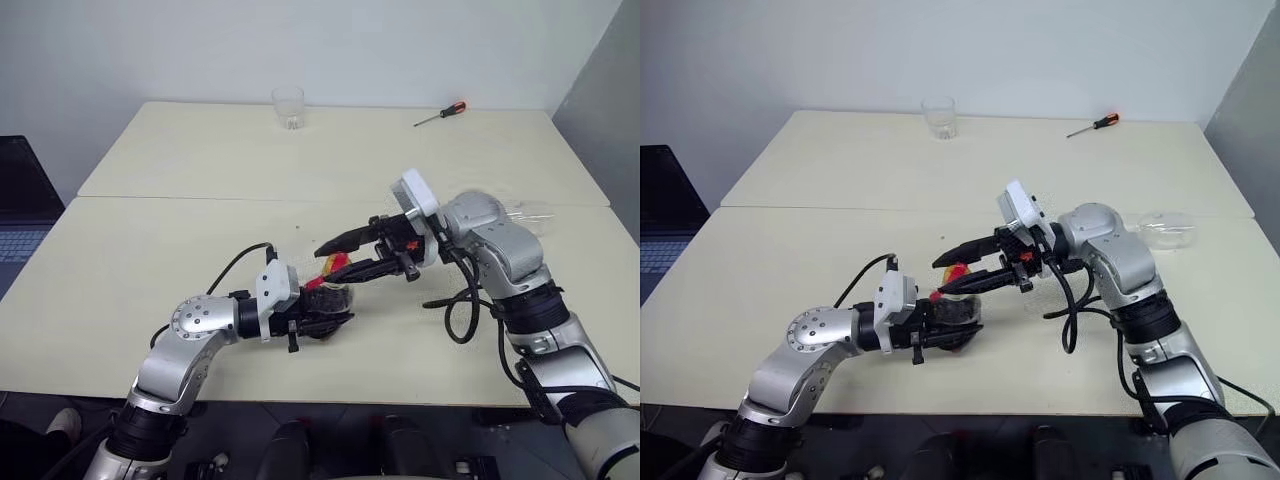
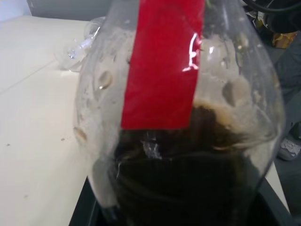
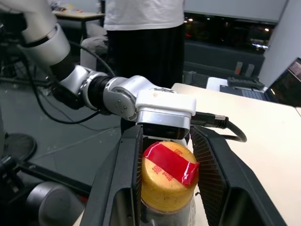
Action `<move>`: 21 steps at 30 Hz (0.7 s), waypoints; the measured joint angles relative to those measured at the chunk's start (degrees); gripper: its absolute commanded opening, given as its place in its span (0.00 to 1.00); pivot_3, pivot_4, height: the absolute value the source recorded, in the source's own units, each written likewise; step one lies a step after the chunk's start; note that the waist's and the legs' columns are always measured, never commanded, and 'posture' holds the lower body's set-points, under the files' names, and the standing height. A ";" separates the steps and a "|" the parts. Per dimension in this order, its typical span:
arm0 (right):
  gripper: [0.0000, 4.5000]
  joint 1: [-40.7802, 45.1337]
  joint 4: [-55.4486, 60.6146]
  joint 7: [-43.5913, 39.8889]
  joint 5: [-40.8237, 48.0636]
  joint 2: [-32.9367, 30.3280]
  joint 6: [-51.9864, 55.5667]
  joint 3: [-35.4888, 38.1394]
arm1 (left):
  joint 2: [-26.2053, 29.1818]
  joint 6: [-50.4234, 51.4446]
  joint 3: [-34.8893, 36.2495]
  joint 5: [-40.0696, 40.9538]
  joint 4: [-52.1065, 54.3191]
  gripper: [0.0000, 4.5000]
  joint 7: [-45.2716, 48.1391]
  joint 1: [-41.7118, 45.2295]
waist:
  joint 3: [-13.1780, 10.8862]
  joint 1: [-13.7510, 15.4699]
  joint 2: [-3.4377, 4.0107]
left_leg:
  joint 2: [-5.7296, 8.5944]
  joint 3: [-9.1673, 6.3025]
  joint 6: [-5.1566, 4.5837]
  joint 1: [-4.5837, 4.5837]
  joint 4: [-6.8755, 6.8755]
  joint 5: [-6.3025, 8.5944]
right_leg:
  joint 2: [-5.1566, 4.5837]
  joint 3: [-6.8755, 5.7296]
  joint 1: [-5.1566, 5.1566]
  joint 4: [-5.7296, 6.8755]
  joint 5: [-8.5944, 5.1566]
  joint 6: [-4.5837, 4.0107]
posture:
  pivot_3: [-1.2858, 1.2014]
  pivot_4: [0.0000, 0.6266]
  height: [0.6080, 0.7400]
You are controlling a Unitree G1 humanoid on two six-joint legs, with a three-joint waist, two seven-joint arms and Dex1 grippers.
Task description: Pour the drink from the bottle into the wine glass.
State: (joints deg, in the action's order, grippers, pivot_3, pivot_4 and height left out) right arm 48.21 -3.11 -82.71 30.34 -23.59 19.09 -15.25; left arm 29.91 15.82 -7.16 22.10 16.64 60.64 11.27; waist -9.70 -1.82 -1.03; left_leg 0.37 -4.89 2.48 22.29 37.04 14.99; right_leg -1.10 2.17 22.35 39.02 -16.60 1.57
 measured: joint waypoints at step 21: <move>1.00 -3.35 8.24 14.63 4.75 -4.67 19.20 9.55 | -3.53 -3.08 2.39 0.64 -5.15 0.40 -5.09 5.19 | -0.06 0.16 -0.01 | 0.01 -0.05 0.00 0.06 0.01 0.00 | -0.03 0.02 0.01 0.00 0.01 -0.02 | 0.52 0.24 1.00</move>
State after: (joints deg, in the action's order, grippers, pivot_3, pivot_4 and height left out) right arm 44.87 5.13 -68.08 35.10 -28.26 38.29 -5.70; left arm 26.38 12.74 -4.77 22.74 11.49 55.55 16.46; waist -9.76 -1.66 -1.03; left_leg 0.38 -4.94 2.48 22.35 37.04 14.99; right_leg -1.13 2.19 22.36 39.02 -16.59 1.55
